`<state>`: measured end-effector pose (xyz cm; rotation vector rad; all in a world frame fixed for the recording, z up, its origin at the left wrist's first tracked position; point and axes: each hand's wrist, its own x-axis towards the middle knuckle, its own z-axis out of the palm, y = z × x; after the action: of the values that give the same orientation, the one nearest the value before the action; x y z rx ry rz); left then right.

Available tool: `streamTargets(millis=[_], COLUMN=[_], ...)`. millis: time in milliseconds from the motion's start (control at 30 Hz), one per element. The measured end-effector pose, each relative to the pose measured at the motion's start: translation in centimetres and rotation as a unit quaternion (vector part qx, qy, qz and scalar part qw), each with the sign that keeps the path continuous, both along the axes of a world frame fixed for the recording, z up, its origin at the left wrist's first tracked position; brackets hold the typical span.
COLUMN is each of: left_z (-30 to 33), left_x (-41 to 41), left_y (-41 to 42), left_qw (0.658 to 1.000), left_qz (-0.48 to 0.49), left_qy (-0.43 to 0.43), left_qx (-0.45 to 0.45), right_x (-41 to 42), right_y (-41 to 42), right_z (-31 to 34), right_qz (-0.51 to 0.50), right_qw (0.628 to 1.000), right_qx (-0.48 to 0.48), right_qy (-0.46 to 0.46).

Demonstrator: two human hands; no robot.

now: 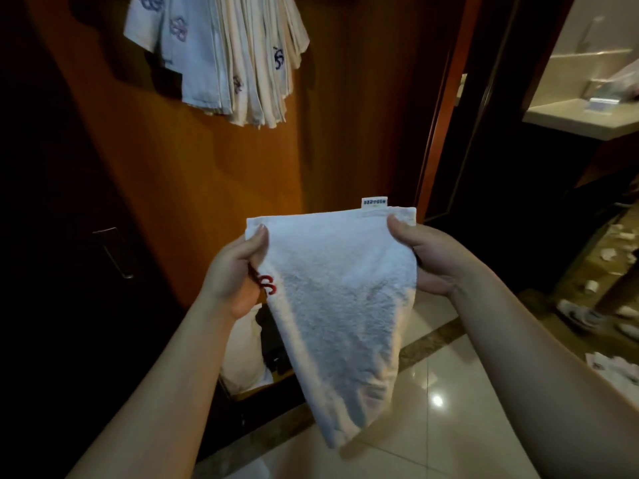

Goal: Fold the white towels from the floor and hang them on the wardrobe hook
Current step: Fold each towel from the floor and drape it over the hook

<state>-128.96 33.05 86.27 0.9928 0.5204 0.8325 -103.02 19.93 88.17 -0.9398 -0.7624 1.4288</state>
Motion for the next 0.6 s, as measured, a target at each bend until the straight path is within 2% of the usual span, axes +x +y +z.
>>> streamTargets(millis=[167,333,467,533,600], left_z=[-1.7,-3.7,-5.0,-5.6,-5.7], left_x=[0.3,0.6,2.2,3.2,3.6], left_y=[0.5,-0.2,-3.5,-5.9,-8.2], left_qw=[0.986,0.964,0.953,0.948,0.94], left_qz=[-0.01,0.028,0.118,0.202,0.252], left_qy=[0.076,0.153,0.187,0.202,0.225], left_qx=[-0.149,-0.214,-0.206,-0.138,-0.045], right_x=[0.4,-0.6,-3.8,-6.4,-9.1], right_y=[1.2,1.5,1.4,0.9,0.1], right_z=[-2.8,-6.3,-9.0,-9.7,-9.4], right_qz=[-0.017,-0.084,-0.203,-0.263,-0.28], right_qw=[0.991,0.966,0.95,0.938,0.932], right_qx=[-0.122,-0.238,-0.233,-0.223,-0.204], right_qy=[0.052,0.062,0.047,-0.022,-0.102])
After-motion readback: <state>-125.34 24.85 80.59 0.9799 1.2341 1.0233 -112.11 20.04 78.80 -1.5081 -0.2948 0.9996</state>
